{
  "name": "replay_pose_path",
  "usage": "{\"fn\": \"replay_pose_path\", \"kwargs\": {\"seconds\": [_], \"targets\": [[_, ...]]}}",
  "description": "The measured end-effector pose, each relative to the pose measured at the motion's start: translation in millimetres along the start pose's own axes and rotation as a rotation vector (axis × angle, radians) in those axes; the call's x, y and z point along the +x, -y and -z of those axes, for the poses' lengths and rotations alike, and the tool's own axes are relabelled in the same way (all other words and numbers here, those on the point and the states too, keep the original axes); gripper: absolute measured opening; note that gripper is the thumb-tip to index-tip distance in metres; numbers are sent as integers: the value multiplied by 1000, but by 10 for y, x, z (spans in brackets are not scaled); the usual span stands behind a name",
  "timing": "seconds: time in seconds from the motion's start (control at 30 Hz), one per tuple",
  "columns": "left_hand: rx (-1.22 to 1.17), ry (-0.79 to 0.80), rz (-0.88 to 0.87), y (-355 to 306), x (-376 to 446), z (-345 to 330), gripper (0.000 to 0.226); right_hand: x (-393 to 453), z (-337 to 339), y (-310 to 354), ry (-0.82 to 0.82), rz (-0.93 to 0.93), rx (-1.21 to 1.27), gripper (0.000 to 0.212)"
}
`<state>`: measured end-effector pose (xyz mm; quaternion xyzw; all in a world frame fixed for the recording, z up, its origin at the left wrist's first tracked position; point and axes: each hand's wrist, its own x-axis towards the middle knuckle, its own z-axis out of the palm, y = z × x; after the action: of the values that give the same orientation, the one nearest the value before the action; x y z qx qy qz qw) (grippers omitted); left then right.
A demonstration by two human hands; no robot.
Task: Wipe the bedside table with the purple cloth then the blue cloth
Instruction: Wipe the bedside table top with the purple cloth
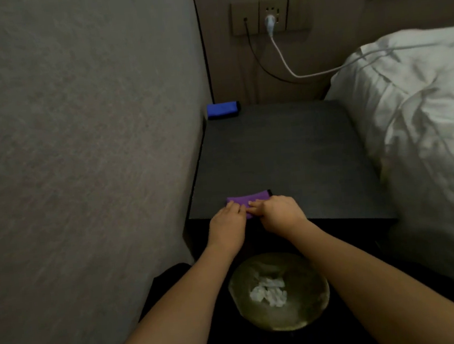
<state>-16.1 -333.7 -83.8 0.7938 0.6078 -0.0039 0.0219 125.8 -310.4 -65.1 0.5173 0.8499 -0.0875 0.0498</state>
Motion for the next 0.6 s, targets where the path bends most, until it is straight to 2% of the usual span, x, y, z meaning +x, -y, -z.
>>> {"fn": "replay_pose_path", "kwargs": {"seconds": [0.23, 0.43, 0.53, 0.6], "targets": [[21, 44, -108, -526, 87, 61, 35, -421, 42, -400, -10, -134, 32, 40], [108, 163, -259, -544, -18, 184, 35, -476, 276, -387, 252, -61, -6, 24], [143, 222, -393, -567, -51, 288, 35, -498, 424, -322, 371, -35, -7, 25], [70, 227, -370, -571, -82, 327, 36, -545, 526, -306, 399, -13, 1, 27]]}}
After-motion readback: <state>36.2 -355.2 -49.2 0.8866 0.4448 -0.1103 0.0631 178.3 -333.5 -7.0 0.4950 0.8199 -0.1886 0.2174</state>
